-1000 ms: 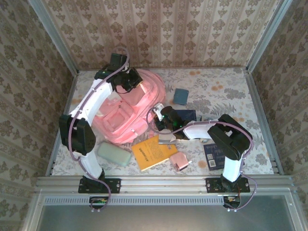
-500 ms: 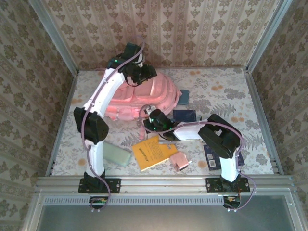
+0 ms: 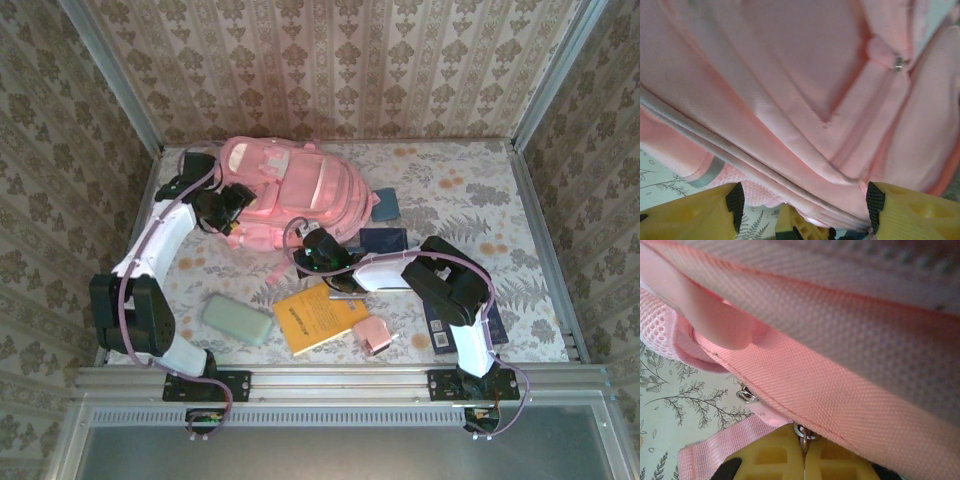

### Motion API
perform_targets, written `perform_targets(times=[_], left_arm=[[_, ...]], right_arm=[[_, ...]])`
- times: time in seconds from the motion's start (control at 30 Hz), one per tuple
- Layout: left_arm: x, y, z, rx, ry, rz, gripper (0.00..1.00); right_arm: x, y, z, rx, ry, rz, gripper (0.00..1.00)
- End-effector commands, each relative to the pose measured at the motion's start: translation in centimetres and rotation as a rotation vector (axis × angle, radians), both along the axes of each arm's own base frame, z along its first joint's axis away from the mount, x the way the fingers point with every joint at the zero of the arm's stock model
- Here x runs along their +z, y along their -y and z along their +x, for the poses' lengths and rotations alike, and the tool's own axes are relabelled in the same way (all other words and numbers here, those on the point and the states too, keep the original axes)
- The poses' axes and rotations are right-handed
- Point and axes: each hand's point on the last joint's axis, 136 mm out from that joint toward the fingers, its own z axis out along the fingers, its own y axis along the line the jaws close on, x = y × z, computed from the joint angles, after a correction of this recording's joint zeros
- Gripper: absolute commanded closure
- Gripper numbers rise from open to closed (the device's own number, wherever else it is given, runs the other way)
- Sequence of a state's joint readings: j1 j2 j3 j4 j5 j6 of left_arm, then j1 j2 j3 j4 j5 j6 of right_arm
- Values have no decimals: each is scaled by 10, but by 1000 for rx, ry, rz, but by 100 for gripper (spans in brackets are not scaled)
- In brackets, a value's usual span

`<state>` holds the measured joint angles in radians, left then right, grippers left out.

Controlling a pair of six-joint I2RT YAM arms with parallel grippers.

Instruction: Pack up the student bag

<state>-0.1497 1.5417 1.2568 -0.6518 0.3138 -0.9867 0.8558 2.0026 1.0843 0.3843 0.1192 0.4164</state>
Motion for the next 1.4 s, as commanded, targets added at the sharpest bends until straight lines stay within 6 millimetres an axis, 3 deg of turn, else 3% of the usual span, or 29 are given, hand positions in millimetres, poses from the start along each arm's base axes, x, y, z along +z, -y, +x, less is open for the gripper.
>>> perform_targets(times=[0.0,0.2,0.33,0.6,1.0,1.37], left_arm=[[-4,1,15,49,18,-44,31],[-10,-4,34,99,34,-36,31],[-18,-10,38,132,19,-10,37],[-25,-26,42,182,1,64,73],[-45,-55,38,254,-69,90,72],[-48,-80,41,296,-83,116,72]], right_arm=[[9,-12,5,9,18,32,100],[12,-13,3,23,24,35,100],[14,-11,3,19,24,30,100],[10,7,1,-17,30,-42,100],[1,45,-2,-62,35,-198,100],[10,71,-2,-31,41,-260,100]])
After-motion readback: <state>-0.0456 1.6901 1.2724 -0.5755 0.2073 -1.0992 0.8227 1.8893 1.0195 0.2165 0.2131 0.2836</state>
